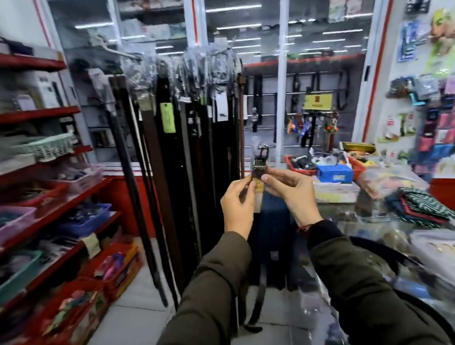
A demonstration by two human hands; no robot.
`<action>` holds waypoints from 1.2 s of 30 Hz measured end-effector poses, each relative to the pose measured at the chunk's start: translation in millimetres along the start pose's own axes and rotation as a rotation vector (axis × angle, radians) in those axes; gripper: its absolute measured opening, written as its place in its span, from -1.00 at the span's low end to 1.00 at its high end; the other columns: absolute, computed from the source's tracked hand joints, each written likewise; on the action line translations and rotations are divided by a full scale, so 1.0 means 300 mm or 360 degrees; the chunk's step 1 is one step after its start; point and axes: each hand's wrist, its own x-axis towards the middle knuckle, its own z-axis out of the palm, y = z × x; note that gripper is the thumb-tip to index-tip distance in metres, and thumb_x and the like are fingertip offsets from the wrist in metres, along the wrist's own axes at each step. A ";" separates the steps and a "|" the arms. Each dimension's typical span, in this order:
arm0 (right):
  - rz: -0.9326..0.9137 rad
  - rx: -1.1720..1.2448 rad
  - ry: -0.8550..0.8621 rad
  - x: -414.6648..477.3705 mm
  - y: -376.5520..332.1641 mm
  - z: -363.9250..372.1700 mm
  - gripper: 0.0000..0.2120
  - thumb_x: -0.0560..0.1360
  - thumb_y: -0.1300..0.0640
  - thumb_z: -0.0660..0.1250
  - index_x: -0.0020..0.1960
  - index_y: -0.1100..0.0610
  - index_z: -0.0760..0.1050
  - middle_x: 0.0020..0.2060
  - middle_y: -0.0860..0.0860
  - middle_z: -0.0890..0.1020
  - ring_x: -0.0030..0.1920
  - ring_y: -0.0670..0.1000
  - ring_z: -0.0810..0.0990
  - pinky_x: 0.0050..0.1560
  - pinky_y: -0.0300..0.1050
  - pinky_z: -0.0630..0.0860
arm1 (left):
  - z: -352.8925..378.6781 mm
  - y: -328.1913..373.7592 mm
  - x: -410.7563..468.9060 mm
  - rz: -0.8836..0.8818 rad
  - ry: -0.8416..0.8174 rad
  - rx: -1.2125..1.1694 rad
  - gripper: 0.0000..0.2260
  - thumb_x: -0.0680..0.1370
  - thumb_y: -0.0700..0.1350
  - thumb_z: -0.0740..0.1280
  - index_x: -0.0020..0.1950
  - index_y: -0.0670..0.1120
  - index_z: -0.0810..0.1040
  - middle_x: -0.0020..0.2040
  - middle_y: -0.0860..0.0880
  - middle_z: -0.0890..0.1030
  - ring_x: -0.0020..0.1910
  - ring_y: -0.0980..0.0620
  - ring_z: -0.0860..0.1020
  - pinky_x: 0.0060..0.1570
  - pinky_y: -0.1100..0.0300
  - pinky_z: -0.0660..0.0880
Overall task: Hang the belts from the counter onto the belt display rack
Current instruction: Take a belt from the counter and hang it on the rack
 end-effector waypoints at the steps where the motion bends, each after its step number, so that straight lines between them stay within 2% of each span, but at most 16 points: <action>1: 0.0004 0.0007 -0.0043 0.010 -0.001 0.030 -0.75 0.47 0.33 0.45 0.15 0.31 0.63 -0.14 0.04 0.75 -0.13 -0.11 0.73 -0.09 -0.26 0.67 | -0.029 0.007 0.029 -0.0045 0.0012 -0.0036 -0.77 0.61 -0.23 0.35 0.25 -0.25 0.63 0.06 -0.04 0.65 0.07 0.06 0.60 0.09 0.44 0.49; 3: 0.0019 0.0006 -0.0108 0.028 -0.008 0.091 -0.75 0.49 0.31 0.44 0.15 0.32 0.63 -0.14 0.04 0.75 -0.14 -0.12 0.74 -0.12 -0.26 0.65 | -0.080 0.019 0.088 -0.0143 0.0033 -0.0139 -0.75 0.60 -0.20 0.37 0.26 -0.22 0.63 0.13 -0.09 0.69 0.12 -0.01 0.64 0.19 0.18 0.58; 5: 0.0017 0.0057 -0.0163 0.049 -0.024 0.156 -0.76 0.50 0.31 0.43 0.16 0.32 0.63 -0.08 0.13 0.73 -0.14 -0.10 0.74 -0.14 -0.27 0.65 | -0.135 0.030 0.141 -0.0203 0.0084 -0.0218 -0.74 0.59 -0.17 0.41 0.25 -0.20 0.65 0.16 -0.13 0.71 0.16 -0.04 0.66 0.25 -0.01 0.58; 9: -0.0092 0.0086 -0.0301 0.107 -0.091 0.296 -0.81 0.50 0.30 0.42 0.11 0.26 0.65 -0.06 0.16 0.73 -0.07 -0.02 0.73 -0.03 -0.18 0.69 | -0.257 0.063 0.239 -0.0241 0.0236 -0.0380 -0.74 0.53 -0.12 0.48 0.19 -0.15 0.69 0.08 -0.10 0.73 0.12 -0.03 0.69 0.21 -0.12 0.61; 12: -0.0205 0.0103 -0.0383 0.161 -0.164 0.414 -0.77 0.50 0.32 0.42 0.14 0.35 0.63 0.00 0.23 0.72 -0.02 0.05 0.72 0.00 -0.12 0.70 | -0.359 0.121 0.317 -0.0189 0.0319 -0.0516 -0.76 0.50 -0.14 0.50 0.15 -0.15 0.70 0.06 -0.14 0.74 0.11 -0.06 0.70 0.20 -0.11 0.61; 14: -0.0244 0.0120 -0.0434 0.194 -0.214 0.493 -0.76 0.51 0.34 0.40 0.16 0.39 0.60 0.03 0.27 0.70 -0.08 0.06 0.71 -0.05 -0.15 0.70 | -0.429 0.164 0.374 -0.0123 0.0352 -0.0529 -0.77 0.50 -0.16 0.51 0.14 -0.16 0.70 0.02 -0.10 0.75 0.05 0.00 0.71 0.14 -0.04 0.64; 16: -0.0268 0.0147 -0.0499 0.223 -0.257 0.575 -0.74 0.52 0.36 0.39 0.18 0.41 0.58 0.06 0.30 0.68 -0.16 -0.01 0.70 -0.11 -0.20 0.70 | -0.502 0.207 0.428 -0.0061 0.0397 -0.0494 -0.76 0.50 -0.18 0.51 0.14 -0.20 0.70 -0.03 -0.07 0.75 -0.04 0.08 0.72 0.04 0.06 0.67; 19: -0.0289 0.0178 -0.0578 0.248 -0.312 0.699 -0.73 0.52 0.36 0.38 0.20 0.43 0.57 0.07 0.34 0.67 -0.22 -0.08 0.70 -0.16 -0.23 0.69 | -0.608 0.258 0.493 -0.0016 0.0469 -0.0499 -0.76 0.52 -0.23 0.48 0.16 -0.25 0.67 0.00 -0.17 0.73 -0.09 0.07 0.71 -0.11 0.19 0.67; 23: -0.0290 0.0213 -0.0626 0.251 -0.379 0.841 -0.72 0.53 0.37 0.37 0.21 0.45 0.55 0.11 0.40 0.64 -0.13 0.07 0.66 -0.11 -0.15 0.68 | -0.716 0.301 0.550 0.0013 0.0601 -0.0490 -0.79 0.51 -0.20 0.49 0.13 -0.20 0.69 -0.04 -0.13 0.73 -0.10 0.06 0.71 -0.12 0.16 0.67; 26: -0.0256 0.0211 -0.0599 0.256 -0.412 0.909 -0.73 0.53 0.36 0.37 0.20 0.45 0.56 0.11 0.39 0.64 -0.12 0.14 0.68 -0.17 -0.18 0.68 | -0.767 0.320 0.584 0.0015 0.0654 -0.0481 -0.84 0.51 -0.17 0.50 0.07 -0.16 0.70 -0.10 -0.09 0.73 -0.20 0.11 0.71 -0.23 0.22 0.65; 28: -0.0198 0.0204 -0.0567 0.263 -0.419 0.936 -0.73 0.54 0.36 0.37 0.20 0.46 0.56 0.11 0.40 0.64 -0.01 0.22 0.68 -0.14 -0.13 0.67 | -0.785 0.321 0.603 -0.0022 0.0649 -0.0446 -0.83 0.51 -0.15 0.50 0.07 -0.17 0.71 -0.08 -0.11 0.74 -0.17 0.06 0.71 -0.20 0.18 0.64; 30: -0.0150 0.0218 -0.0537 0.271 -0.416 0.952 -0.73 0.54 0.36 0.36 0.20 0.46 0.56 0.11 0.41 0.64 0.00 0.20 0.66 -0.13 -0.12 0.66 | -0.796 0.317 0.621 -0.0059 0.0628 -0.0424 -0.81 0.51 -0.15 0.49 0.09 -0.20 0.70 0.00 -0.20 0.73 -0.05 -0.08 0.71 -0.05 0.05 0.66; 34: -0.0077 0.0202 -0.0492 0.288 -0.387 0.962 -0.75 0.53 0.35 0.38 0.17 0.45 0.57 0.09 0.39 0.66 -0.11 0.16 0.67 -0.18 -0.17 0.68 | -0.804 0.298 0.644 -0.0176 0.0551 -0.0472 -0.75 0.52 -0.16 0.48 0.14 -0.26 0.69 0.06 -0.26 0.72 0.07 -0.22 0.70 0.10 -0.08 0.65; 36: -0.0038 0.0173 -0.0476 0.298 -0.367 0.964 -0.76 0.54 0.35 0.37 0.17 0.45 0.57 0.07 0.37 0.66 -0.22 0.08 0.66 -0.28 -0.25 0.67 | -0.805 0.270 0.654 -0.0239 0.0512 -0.0496 -0.75 0.52 -0.17 0.48 0.15 -0.26 0.68 0.06 -0.28 0.71 0.03 -0.21 0.70 0.03 -0.03 0.67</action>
